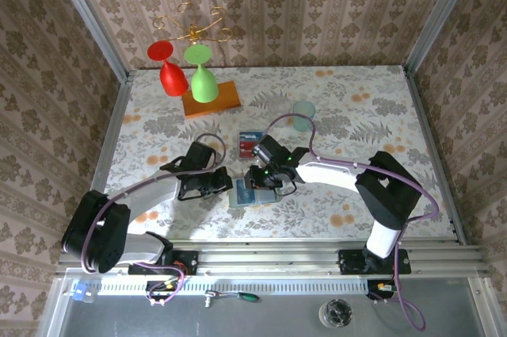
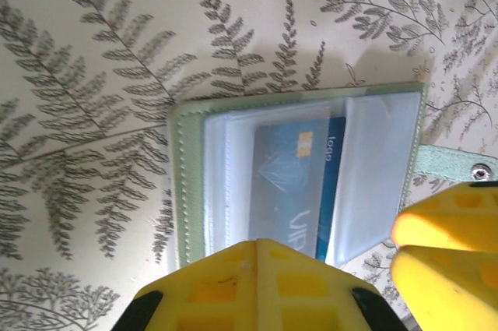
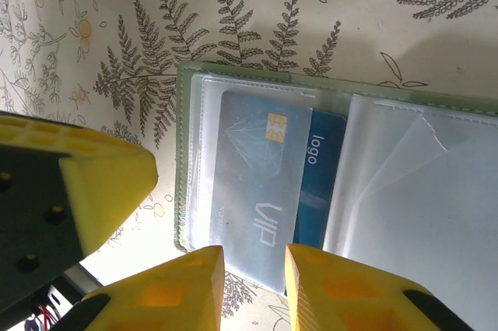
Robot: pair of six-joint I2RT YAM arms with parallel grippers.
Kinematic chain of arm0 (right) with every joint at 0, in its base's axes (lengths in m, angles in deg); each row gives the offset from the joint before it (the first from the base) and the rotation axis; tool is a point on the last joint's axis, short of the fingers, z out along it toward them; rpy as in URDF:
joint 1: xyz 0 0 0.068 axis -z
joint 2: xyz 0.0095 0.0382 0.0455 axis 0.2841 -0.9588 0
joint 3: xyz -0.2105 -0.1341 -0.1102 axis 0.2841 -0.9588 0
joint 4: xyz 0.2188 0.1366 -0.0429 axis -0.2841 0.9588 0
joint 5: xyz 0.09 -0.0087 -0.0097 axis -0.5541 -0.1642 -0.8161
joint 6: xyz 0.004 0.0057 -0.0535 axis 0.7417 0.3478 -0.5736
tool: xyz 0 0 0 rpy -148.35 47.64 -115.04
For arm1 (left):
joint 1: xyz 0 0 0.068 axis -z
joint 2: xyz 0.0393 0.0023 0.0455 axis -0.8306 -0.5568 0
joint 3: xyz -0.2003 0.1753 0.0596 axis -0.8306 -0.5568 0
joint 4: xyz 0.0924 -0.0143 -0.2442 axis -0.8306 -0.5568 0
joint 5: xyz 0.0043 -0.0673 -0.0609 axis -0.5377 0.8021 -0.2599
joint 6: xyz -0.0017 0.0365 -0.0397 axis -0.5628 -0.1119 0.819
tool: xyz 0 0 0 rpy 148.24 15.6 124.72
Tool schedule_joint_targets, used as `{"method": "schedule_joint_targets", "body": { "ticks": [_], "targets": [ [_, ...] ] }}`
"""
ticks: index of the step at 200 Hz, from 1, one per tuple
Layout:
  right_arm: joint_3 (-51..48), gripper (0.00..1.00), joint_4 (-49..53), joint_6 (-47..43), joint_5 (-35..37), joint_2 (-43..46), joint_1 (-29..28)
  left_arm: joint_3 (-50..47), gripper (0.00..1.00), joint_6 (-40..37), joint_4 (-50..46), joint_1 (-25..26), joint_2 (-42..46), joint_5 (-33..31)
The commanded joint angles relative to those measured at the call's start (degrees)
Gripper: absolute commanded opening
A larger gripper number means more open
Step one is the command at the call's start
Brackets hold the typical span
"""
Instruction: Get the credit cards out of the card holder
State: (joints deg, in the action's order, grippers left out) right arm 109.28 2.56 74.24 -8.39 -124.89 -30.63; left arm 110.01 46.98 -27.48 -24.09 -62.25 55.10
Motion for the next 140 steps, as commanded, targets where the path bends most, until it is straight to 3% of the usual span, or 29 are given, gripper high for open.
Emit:
{"method": "schedule_joint_targets", "body": {
  "ticks": [1, 46, 140],
  "targets": [
    [-0.96, 0.29, -0.62, 0.93, -0.99, 0.47, 0.28, -0.83, 0.0, 2.51, 1.46, 1.42, 0.24, -0.26],
    [-1.14, 0.29, -0.73, 0.97, -1.78, -0.53, 0.31, -1.24, 0.0, 3.55, 3.01, 3.76, -2.93, -0.94],
    [-0.1, 0.29, -0.48, 1.14, -2.93, -2.78, 0.3, -1.59, 0.0, 2.2, 1.24, 3.78, -5.64, -3.09]
  ]
}}
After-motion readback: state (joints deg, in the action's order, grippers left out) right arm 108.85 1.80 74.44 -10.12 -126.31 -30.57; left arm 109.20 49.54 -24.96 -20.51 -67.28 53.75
